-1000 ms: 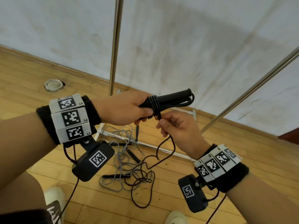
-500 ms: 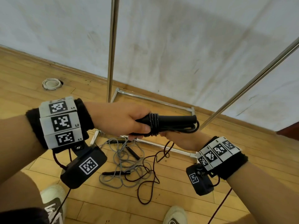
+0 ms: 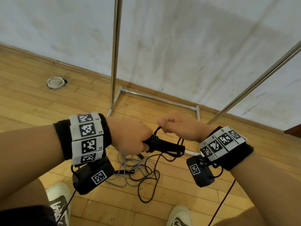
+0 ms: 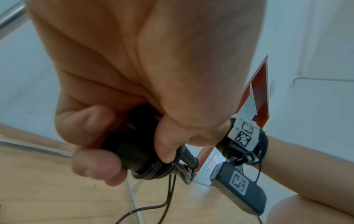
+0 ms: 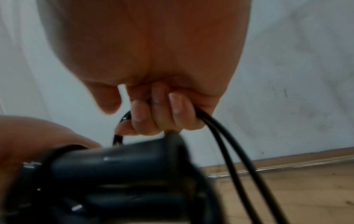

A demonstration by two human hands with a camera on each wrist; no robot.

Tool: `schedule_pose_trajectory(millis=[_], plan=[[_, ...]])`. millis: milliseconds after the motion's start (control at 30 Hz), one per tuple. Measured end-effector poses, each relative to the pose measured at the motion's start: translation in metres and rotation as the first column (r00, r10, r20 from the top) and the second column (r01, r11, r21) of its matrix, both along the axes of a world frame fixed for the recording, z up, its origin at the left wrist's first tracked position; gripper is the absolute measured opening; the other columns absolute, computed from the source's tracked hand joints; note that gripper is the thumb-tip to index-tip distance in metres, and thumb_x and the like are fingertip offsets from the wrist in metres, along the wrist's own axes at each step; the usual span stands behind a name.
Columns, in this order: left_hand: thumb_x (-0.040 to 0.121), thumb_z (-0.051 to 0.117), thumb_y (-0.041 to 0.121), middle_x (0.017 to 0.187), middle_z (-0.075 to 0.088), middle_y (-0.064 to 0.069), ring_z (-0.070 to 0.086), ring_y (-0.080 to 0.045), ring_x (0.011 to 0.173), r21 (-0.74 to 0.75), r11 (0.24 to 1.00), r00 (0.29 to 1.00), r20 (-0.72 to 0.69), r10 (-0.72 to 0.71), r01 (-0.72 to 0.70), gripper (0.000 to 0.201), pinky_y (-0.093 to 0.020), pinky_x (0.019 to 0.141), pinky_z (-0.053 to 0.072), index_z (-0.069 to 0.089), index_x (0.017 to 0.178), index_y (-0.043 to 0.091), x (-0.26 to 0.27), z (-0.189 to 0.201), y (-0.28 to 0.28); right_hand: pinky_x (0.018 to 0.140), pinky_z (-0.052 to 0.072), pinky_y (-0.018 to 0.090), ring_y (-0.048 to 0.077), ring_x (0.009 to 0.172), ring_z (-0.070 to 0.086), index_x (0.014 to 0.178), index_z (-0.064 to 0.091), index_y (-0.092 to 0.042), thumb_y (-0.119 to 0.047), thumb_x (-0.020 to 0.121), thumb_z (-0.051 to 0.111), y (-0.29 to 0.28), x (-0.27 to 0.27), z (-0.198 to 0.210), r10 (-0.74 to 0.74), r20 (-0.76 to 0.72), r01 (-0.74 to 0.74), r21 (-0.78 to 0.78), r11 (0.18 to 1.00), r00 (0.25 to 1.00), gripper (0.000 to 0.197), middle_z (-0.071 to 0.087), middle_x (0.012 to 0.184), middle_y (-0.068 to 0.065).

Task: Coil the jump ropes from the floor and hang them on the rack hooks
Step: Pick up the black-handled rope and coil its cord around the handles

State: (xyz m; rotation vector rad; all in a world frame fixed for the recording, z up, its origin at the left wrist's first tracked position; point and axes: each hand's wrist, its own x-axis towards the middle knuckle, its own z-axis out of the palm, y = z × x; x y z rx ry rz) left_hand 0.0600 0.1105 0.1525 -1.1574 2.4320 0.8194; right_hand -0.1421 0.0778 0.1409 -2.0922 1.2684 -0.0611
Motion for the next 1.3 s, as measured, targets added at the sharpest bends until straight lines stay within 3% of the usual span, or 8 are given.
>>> schedule_pose_trajectory(millis=[67, 233, 567, 733, 867, 1033, 1167, 1300], plan=[[0.099, 0.047, 0.037, 0.087, 0.058, 0.002, 0.056, -0.014, 0.07, -0.043, 0.998, 0.999, 0.014, 0.049, -0.048, 0.016, -0.028, 0.058, 0.045, 0.049, 0.099, 0.021, 0.001, -0.002, -0.004, 0.075, 0.046, 0.041, 0.014, 0.07, 0.049, 0.073, 0.064, -0.015, -0.044, 0.102, 0.039, 0.002, 0.006, 0.006, -0.11, 0.064, 0.107, 0.059, 0.993, 0.992, 0.048, 0.054, 0.07, -0.005], [0.099, 0.046, 0.031, 0.088, 0.063, -0.005, 0.054, -0.015, 0.064, -0.082, 0.989, 0.992, 0.001, 0.125, -0.125, 0.02, -0.026, 0.052, 0.042, 0.055, 0.1, 0.013, 0.004, -0.003, -0.016, 0.058, 0.037, 0.026, 0.001, 0.045, 0.042, 0.068, 0.067, -0.019, -0.032, 0.099, 0.05, 0.007, 0.016, 0.017, -0.134, 0.056, 0.135, -0.018, 0.991, 0.989, 0.038, 0.05, 0.046, -0.013], [0.096, 0.052, 0.022, 0.081, 0.062, -0.004, 0.059, -0.019, 0.065, -0.152, 0.913, 0.891, -0.328, 0.315, -0.379, 0.006, -0.035, 0.056, 0.048, 0.054, 0.095, 0.016, 0.005, 0.0, -0.034, 0.056, 0.047, 0.026, 0.005, 0.052, 0.059, 0.086, 0.064, -0.019, -0.027, 0.096, 0.06, 0.019, 0.024, 0.019, -0.312, 0.344, 0.353, -0.063, 0.934, 0.886, 0.014, 0.065, 0.061, -0.006], [0.098, 0.053, 0.027, 0.072, 0.062, 0.003, 0.053, -0.008, 0.052, -0.151, 0.882, 0.809, -0.49, 0.325, -0.446, 0.012, -0.019, 0.043, 0.038, 0.051, 0.086, 0.027, 0.012, 0.008, -0.041, 0.068, 0.055, 0.026, 0.014, 0.069, 0.064, 0.103, 0.067, -0.012, -0.004, 0.099, 0.051, 0.022, 0.016, 0.022, -0.311, 0.526, 0.269, 0.156, 0.95, 0.792, 0.018, 0.068, 0.077, 0.001], [0.098, 0.053, 0.027, 0.075, 0.065, 0.001, 0.056, -0.007, 0.054, -0.055, 0.91, 0.769, -0.557, 0.313, -0.41, 0.007, -0.021, 0.047, 0.044, 0.054, 0.091, 0.026, 0.012, 0.009, -0.033, 0.061, 0.053, 0.025, 0.014, 0.064, 0.065, 0.097, 0.07, -0.011, -0.011, 0.097, 0.058, 0.025, 0.009, 0.022, -0.266, 0.469, 0.24, 0.116, 0.964, 0.842, 0.012, 0.071, 0.074, 0.003], [0.099, 0.052, 0.028, 0.08, 0.068, -0.001, 0.066, -0.02, 0.068, 0.026, 0.923, 0.752, -0.571, 0.328, -0.383, 0.008, -0.04, 0.064, 0.056, 0.057, 0.097, 0.023, 0.016, 0.016, -0.03, 0.055, 0.048, 0.026, 0.014, 0.054, 0.056, 0.092, 0.074, -0.015, -0.023, 0.099, 0.056, 0.029, 0.003, 0.016, -0.192, 0.415, 0.232, -0.05, 0.971, 0.889, 0.021, 0.065, 0.065, 0.002], [0.1, 0.052, 0.025, 0.079, 0.067, 0.001, 0.063, -0.013, 0.064, 0.08, 0.937, 0.727, -0.609, 0.317, -0.341, 0.008, -0.038, 0.064, 0.056, 0.059, 0.101, 0.021, 0.018, 0.02, -0.025, 0.072, 0.055, 0.037, 0.02, 0.069, 0.064, 0.103, 0.072, -0.016, -0.009, 0.1, 0.051, 0.031, -0.004, 0.011, -0.098, 0.374, 0.142, -0.09, 0.986, 0.922, 0.023, 0.066, 0.078, 0.001], [0.1, 0.052, 0.023, 0.079, 0.066, 0.002, 0.062, -0.01, 0.064, 0.154, 0.944, 0.708, -0.63, 0.32, -0.291, 0.008, -0.031, 0.065, 0.055, 0.058, 0.104, 0.02, 0.018, 0.024, -0.02, 0.078, 0.057, 0.028, 0.01, 0.081, 0.07, 0.101, 0.069, -0.033, -0.004, 0.097, 0.055, 0.029, -0.014, 0.007, -0.113, 0.398, 0.14, -0.038, 0.989, 0.91, 0.033, 0.071, 0.085, -0.008]])
